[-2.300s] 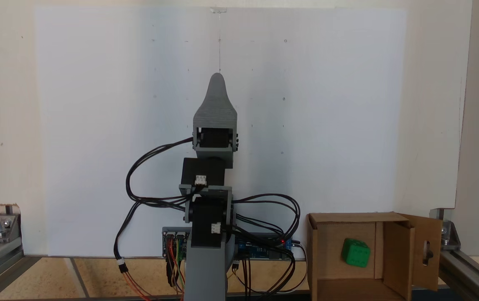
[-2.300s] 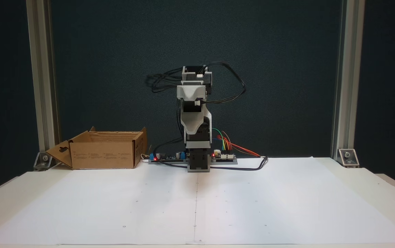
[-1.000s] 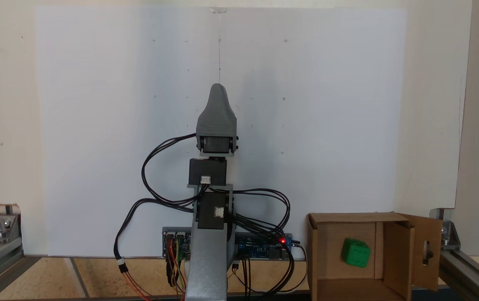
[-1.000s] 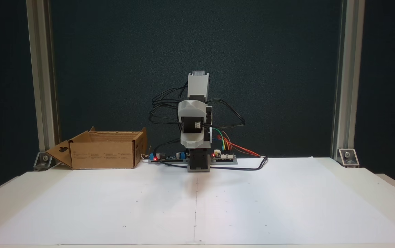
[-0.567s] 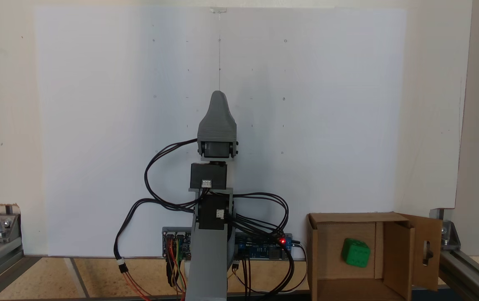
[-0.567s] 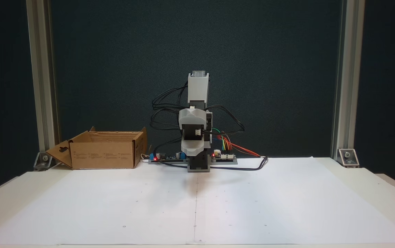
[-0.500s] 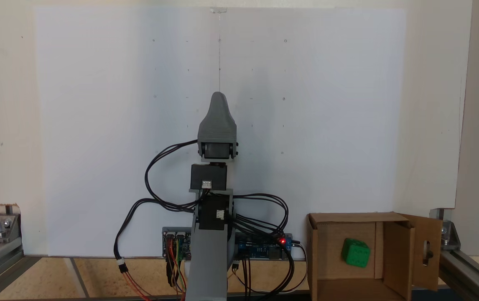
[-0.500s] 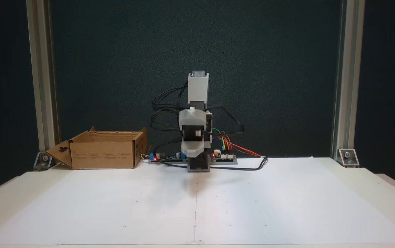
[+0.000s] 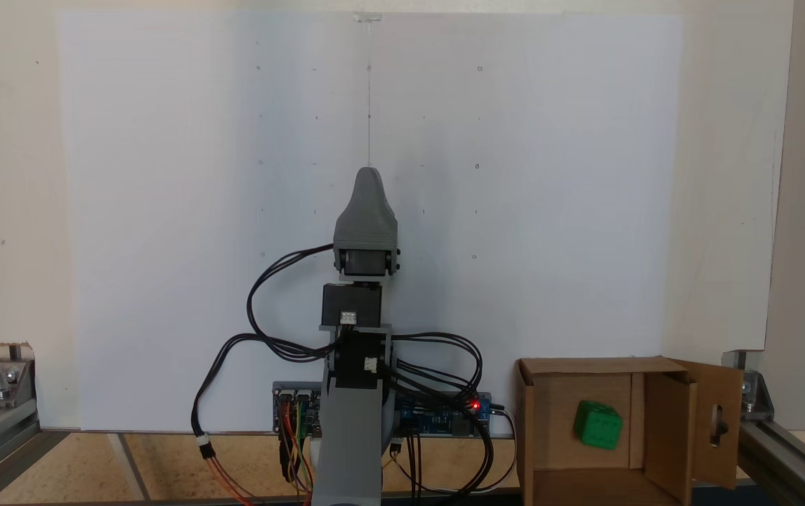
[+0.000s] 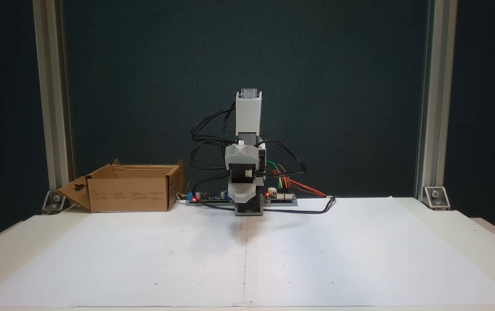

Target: Grasp a green dice and put it in the bin.

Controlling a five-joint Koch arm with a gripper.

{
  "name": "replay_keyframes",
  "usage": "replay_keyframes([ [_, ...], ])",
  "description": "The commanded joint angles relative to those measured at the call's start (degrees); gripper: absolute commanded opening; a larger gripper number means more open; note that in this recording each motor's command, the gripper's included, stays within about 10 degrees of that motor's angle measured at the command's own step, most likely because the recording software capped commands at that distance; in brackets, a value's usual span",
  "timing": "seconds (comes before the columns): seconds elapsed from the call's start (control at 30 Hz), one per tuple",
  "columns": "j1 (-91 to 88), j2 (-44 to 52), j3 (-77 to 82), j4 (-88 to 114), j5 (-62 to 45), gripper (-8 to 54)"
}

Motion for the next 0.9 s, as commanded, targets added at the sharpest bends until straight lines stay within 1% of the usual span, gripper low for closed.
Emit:
replay_keyframes([
  [0.0, 0.0, 6.2, -1.0, -3.4, 1.6, 44.3],
  [0.87, -0.1, 6.0, -0.3, -3.4, 1.6, 44.3],
])
